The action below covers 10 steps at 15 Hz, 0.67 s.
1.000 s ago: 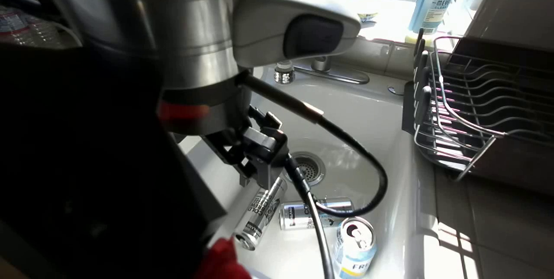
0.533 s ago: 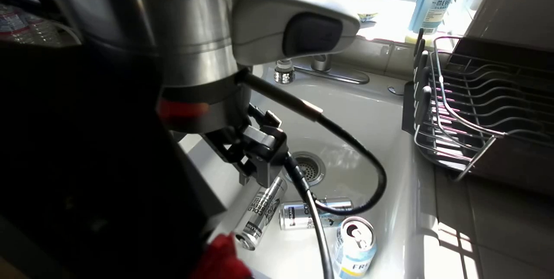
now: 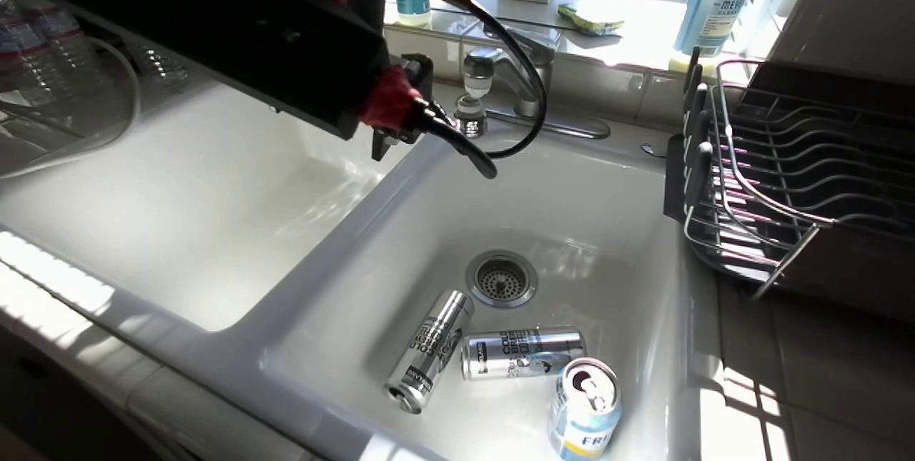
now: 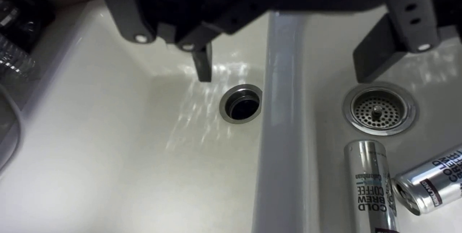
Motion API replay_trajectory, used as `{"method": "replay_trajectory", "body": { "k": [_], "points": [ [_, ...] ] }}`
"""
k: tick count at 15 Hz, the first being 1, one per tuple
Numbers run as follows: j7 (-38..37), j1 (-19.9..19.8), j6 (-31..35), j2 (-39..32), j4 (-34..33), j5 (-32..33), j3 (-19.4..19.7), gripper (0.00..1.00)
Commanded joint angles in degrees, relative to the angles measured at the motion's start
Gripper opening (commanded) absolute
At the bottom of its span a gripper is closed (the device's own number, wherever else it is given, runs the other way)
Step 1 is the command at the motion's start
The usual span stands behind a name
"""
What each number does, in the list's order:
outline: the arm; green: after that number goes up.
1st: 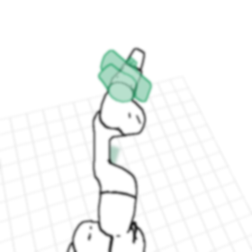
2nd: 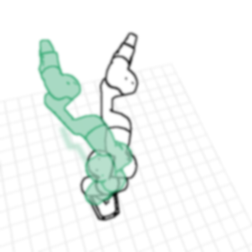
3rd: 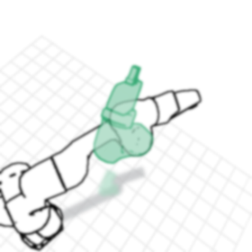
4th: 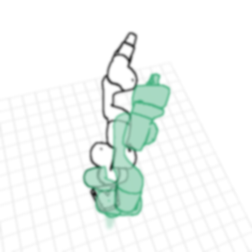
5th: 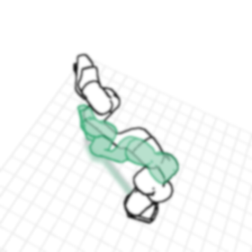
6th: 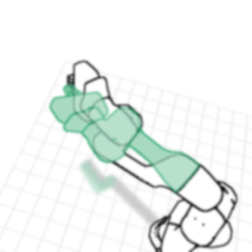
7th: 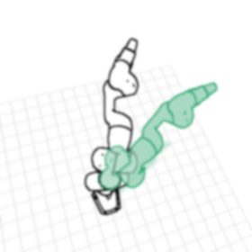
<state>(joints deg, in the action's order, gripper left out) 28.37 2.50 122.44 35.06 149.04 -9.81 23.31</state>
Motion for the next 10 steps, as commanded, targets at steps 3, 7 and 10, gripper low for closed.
{"method": "replay_trajectory", "body": {
  "k": [3, 7, 10],
  "points": [
    [-6.05, 2.63, -2.82, -10.11, -9.72, -14.49, -2.98, 1.00],
    [-16.00, 1.04, -4.74, -16.93, -15.92, -19.72, -7.06, 1.00],
    [-21.11, 0.15, -6.70, -21.26, -20.58, -20.10, -10.03, 1.00]
  ]
}}
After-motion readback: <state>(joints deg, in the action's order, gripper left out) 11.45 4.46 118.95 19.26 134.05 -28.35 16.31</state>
